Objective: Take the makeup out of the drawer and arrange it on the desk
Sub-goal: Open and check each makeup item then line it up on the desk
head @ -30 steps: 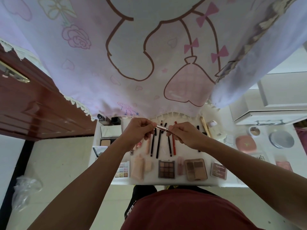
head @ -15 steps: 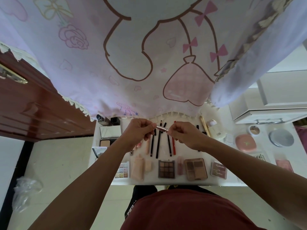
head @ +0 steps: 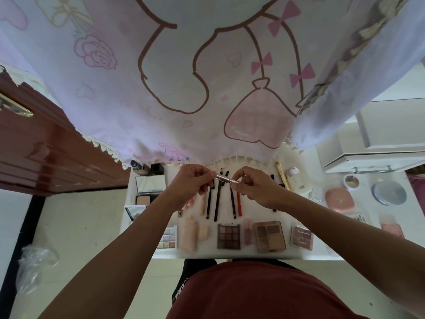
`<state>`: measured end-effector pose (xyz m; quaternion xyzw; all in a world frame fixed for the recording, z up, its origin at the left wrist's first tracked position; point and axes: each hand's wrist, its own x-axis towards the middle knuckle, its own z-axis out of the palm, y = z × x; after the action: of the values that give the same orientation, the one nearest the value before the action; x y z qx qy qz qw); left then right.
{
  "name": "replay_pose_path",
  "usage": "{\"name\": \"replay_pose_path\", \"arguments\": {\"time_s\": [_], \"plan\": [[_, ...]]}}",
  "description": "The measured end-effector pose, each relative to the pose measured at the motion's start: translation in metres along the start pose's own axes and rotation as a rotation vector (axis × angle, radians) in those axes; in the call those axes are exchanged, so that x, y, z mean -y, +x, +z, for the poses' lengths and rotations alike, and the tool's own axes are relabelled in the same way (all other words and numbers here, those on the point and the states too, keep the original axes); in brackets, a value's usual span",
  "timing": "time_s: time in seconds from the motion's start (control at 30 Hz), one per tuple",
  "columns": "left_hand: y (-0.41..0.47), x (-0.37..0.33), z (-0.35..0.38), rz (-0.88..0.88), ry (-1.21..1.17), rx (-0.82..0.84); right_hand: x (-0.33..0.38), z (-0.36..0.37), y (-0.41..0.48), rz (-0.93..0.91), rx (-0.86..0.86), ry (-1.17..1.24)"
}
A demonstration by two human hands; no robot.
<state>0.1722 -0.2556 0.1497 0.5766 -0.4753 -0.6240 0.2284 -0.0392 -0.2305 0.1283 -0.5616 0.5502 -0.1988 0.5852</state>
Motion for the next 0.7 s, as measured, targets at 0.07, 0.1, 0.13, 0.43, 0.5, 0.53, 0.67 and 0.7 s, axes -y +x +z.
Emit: {"name": "replay_pose_path", "arguments": {"time_s": [0.07,0.1,0.13,0.43,0.5,0.53,0.67,0.7], "plan": [[0.001,0.0,0.0,-0.001,0.007,0.002,0.002,-0.002,0.0,0.01,0.004,-0.012],[0.002,0.0,0.0,-0.004,0.007,0.001,0.003,-0.002,0.0,0.021,0.006,-0.013],[0.003,0.0,0.001,-0.009,0.005,-0.001,0.004,-0.003,0.001,0.029,0.009,-0.013],[0.011,0.001,0.003,-0.012,0.033,-0.015,-0.008,-0.009,0.005,0.017,0.0,-0.019],[0.013,0.0,0.003,-0.012,0.031,-0.011,-0.005,-0.01,0.005,0.035,0.007,-0.028],[0.013,0.0,0.004,-0.013,0.028,-0.009,-0.005,-0.01,0.005,0.048,0.012,-0.03],[0.015,-0.001,0.004,-0.02,0.021,-0.01,-0.005,-0.013,0.004,0.039,0.015,-0.059],[0.016,-0.001,0.004,-0.021,0.023,-0.013,-0.006,-0.013,0.005,0.028,0.005,-0.067]]}}
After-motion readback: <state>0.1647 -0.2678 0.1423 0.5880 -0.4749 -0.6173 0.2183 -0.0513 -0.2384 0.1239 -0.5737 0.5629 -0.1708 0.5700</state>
